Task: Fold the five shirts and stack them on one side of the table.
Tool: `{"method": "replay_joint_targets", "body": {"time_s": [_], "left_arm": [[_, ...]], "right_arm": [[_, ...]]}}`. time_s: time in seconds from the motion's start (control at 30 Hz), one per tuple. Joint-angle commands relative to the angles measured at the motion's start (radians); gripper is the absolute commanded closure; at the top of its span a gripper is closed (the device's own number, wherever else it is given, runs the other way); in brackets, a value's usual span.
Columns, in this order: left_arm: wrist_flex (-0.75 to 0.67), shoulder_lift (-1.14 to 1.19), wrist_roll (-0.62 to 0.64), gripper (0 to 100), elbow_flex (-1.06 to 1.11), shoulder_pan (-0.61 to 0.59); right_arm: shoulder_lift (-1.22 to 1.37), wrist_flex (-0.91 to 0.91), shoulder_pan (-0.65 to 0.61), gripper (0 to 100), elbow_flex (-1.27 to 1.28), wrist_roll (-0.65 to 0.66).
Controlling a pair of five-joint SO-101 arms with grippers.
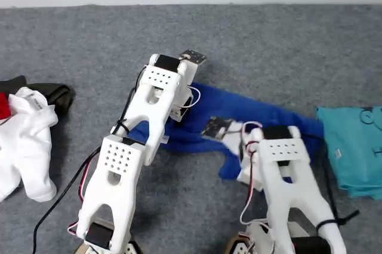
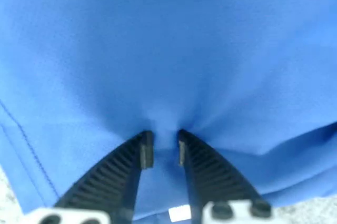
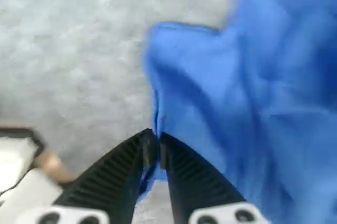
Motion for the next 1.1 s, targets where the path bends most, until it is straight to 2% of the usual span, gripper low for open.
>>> {"method": "replay_joint_targets", "body": {"time_s": [0.0, 0.17, 0.37, 0.5, 0.7, 0.83, 1.07], "left_arm": [[0.014, 0.049, 0.0, 90, 0.004, -0.005], [0.014, 0.049, 0.0, 90, 0.004, -0.005], [0.014, 0.049, 0.0, 90, 0.004, -0.005], [0.014, 0.049, 0.0, 90, 0.004, -0.005], [0.014, 0.049, 0.0, 90, 0.004, -0.005], [0.014, 0.049, 0.0, 90, 0.004, -0.005], [0.014, 0.049, 0.0, 90, 0.004, -0.005]], "right_arm": [[-0.016, -0.105, 0.081, 98.9, -0.035, 0.008], [-0.016, -0.251, 0.145, 98.9, -0.035, 0.003], [-0.015, -0.381, 0.156, 98.9, -0.035, 0.002], [-0.008, -0.473, 0.156, 98.9, -0.035, -0.071], [-0.008, -0.542, 0.157, 98.9, -0.038, -0.1], [-0.016, -0.553, 0.157, 98.9, -0.04, -0.167], [-0.007, -0.556, 0.199, 98.9, -0.121, -0.176]]}}
